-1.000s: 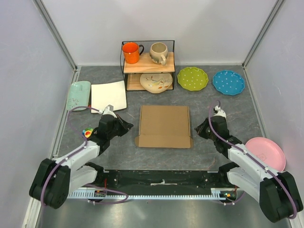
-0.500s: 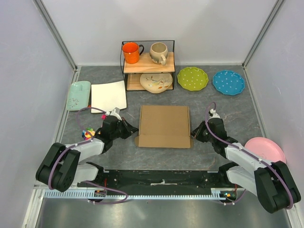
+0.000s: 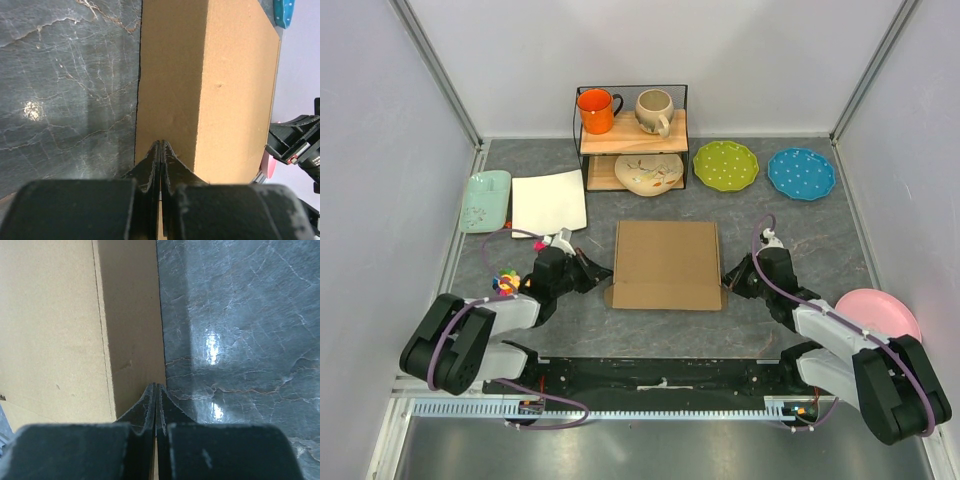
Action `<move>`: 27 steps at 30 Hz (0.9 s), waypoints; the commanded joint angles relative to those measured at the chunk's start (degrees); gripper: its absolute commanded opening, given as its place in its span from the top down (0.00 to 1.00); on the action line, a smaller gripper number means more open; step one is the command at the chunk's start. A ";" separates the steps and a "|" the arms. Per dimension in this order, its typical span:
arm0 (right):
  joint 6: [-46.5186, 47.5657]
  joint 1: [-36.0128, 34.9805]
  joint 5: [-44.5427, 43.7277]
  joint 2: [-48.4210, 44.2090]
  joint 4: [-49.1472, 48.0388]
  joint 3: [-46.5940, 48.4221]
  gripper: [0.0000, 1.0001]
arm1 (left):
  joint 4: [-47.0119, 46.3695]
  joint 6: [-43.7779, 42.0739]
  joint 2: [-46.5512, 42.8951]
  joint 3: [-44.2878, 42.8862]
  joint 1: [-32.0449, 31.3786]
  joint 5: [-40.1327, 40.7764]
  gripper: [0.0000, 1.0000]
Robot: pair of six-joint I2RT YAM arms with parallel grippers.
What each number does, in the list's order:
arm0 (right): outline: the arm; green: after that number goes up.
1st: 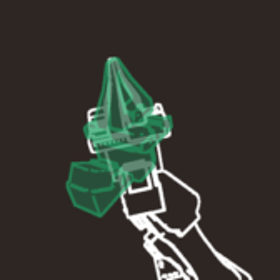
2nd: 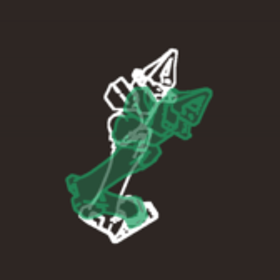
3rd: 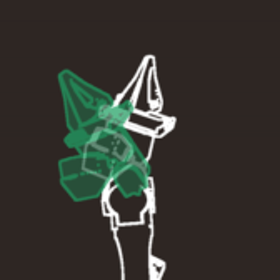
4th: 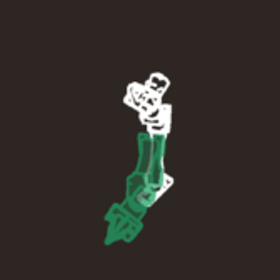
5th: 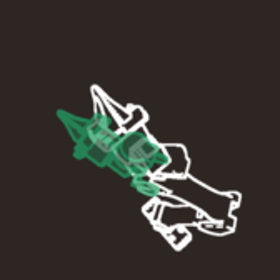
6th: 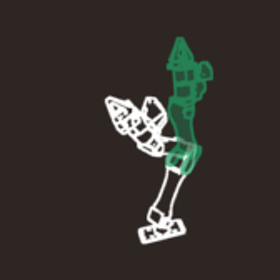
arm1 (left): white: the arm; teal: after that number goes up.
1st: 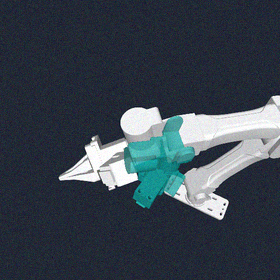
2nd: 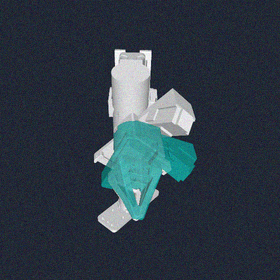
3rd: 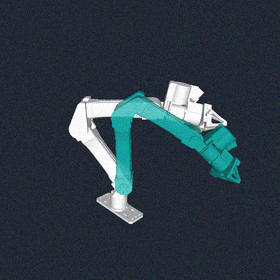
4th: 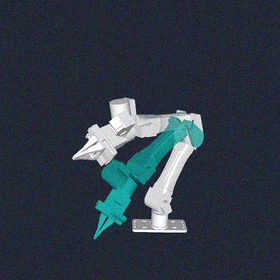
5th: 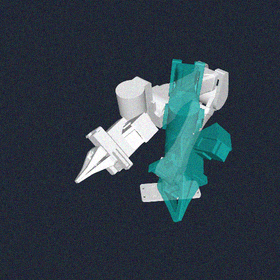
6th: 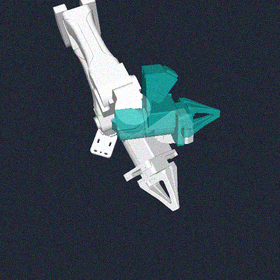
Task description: Fold the paper box
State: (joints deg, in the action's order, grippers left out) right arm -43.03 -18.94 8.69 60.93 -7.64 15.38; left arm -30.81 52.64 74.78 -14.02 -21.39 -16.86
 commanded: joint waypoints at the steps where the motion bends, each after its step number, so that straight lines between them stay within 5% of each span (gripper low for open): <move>1: -0.22 -0.31 3.00 -0.37 -3.96 0.44 1.00 | -6.81 3.25 0.37 1.63 -0.59 -5.63 0.98; 20: 3.39 -0.48 4.32 -22.33 14.93 9.31 1.00 | 4.26 5.19 -23.45 0.14 -0.94 -9.94 0.98; 27: 3.56 -0.40 3.09 -22.26 19.24 15.90 1.00 | 10.59 5.45 -28.55 -3.90 -0.94 -8.80 0.98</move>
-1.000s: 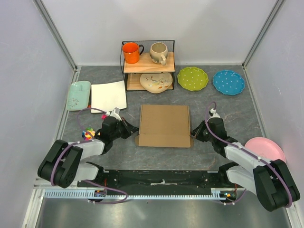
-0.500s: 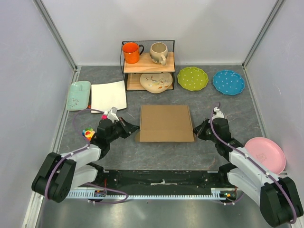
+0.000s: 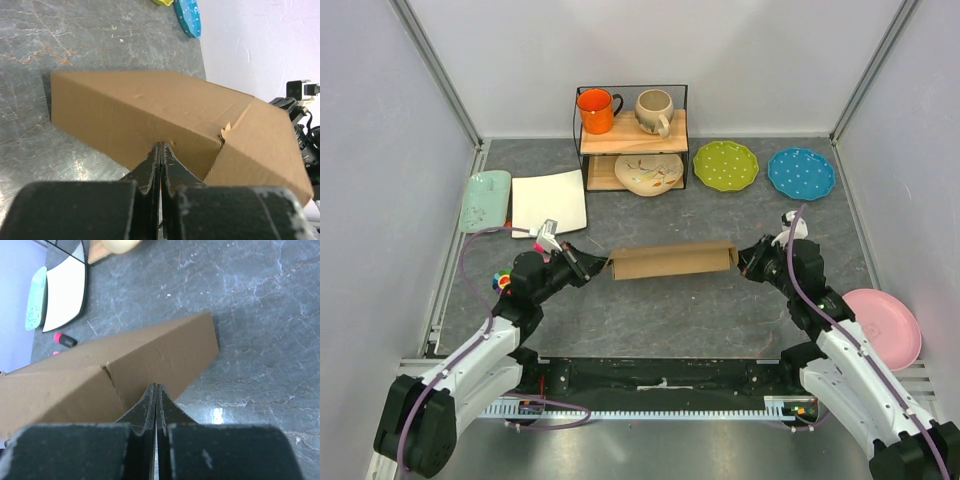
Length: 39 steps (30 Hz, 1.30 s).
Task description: Fold the paper box
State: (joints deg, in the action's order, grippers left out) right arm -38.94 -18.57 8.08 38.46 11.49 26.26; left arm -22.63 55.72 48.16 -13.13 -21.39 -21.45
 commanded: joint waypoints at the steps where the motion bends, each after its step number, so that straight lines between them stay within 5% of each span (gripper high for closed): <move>1: -0.52 -0.86 3.35 0.30 0.72 5.46 1.00 | 3.11 2.02 -1.93 -5.50 -0.94 -4.30 0.98; 11: 0.26 -0.86 1.94 1.36 -0.15 3.63 1.00 | 7.16 -0.53 0.97 -8.42 -0.94 -2.81 0.98; 17: -0.52 -0.86 3.52 -1.19 -3.75 -2.26 1.00 | 2.95 0.00 0.62 -4.11 -0.94 -1.49 0.98; 39: 2.38 -0.94 2.56 3.99 -14.30 2.04 1.00 | -9.89 -2.99 1.93 -6.04 -0.94 5.02 0.98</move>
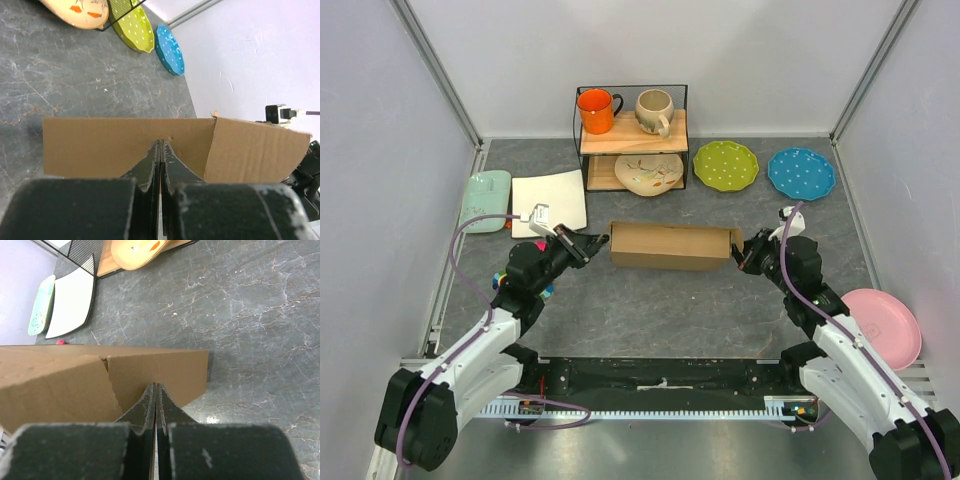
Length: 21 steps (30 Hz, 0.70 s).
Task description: Fold the paper box
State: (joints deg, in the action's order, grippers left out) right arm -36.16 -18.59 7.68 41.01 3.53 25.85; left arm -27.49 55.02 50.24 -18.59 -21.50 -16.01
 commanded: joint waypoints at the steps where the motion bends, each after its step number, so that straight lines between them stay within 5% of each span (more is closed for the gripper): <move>1: -0.66 -0.84 2.87 1.61 -6.69 1.93 1.00 | -5.03 -2.29 0.47 0.13 -0.91 -0.34 0.98; 11: -0.76 -0.83 1.37 3.55 -7.49 0.08 1.00 | -6.70 -1.68 6.01 3.46 -0.83 -0.78 0.98; 21: 0.92 -0.83 1.19 -1.36 -3.71 -3.17 1.00 | -1.54 -1.94 -1.00 6.81 -0.83 2.47 0.94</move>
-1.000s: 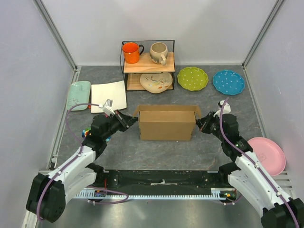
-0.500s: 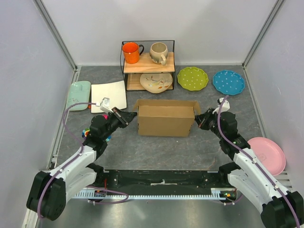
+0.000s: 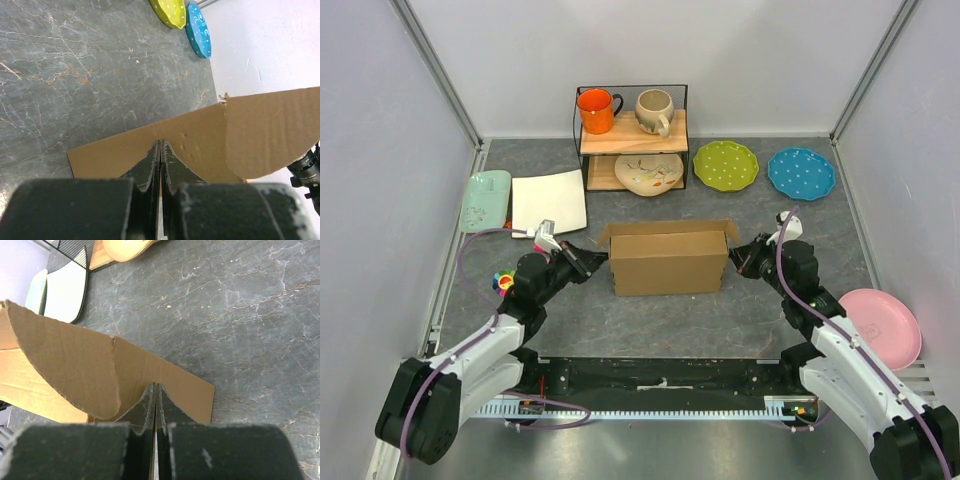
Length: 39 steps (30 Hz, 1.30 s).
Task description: Fold the paper box
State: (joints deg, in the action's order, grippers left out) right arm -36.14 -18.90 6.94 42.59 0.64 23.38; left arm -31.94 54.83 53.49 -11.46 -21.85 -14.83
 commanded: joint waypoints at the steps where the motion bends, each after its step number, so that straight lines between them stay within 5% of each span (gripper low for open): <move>1: 1.07 -0.53 2.11 -3.47 -0.65 -1.05 1.00 | 4.16 -1.92 -5.15 -0.84 -0.48 1.82 0.93; 6: 1.42 -0.53 -0.25 -7.95 5.94 -0.88 0.91 | 12.42 -3.50 -10.95 -2.68 -0.48 4.98 0.74; 9: 1.51 -0.53 -4.29 -8.31 12.34 1.49 0.77 | 18.74 -4.29 -12.97 -4.70 -0.48 6.39 0.64; 15: 1.07 -0.62 -16.49 -10.07 28.17 8.96 0.53 | 34.56 -6.04 -15.34 -10.59 -0.48 11.48 0.59; 22: -0.87 -0.70 -27.15 -10.42 31.88 17.04 0.44 | 46.53 -6.23 -23.25 -12.97 -0.48 23.87 0.53; 26: 6.86 -1.23 -18.47 -7.80 25.39 21.44 0.39 | 49.95 -7.80 -23.79 -16.21 -0.48 26.34 0.44; 32: 15.48 -3.60 -7.73 -4.18 22.65 24.26 0.12 | 53.12 -10.53 -19.92 -23.24 -0.39 22.84 0.36; 39: 17.07 -4.31 -5.62 0.56 23.61 23.82 0.21 | 53.65 -10.96 -22.29 -25.54 -0.39 21.42 0.28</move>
State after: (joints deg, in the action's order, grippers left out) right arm -21.71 -22.81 -1.98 41.47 24.91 46.22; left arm 20.93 46.96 32.93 -34.00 -22.26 7.29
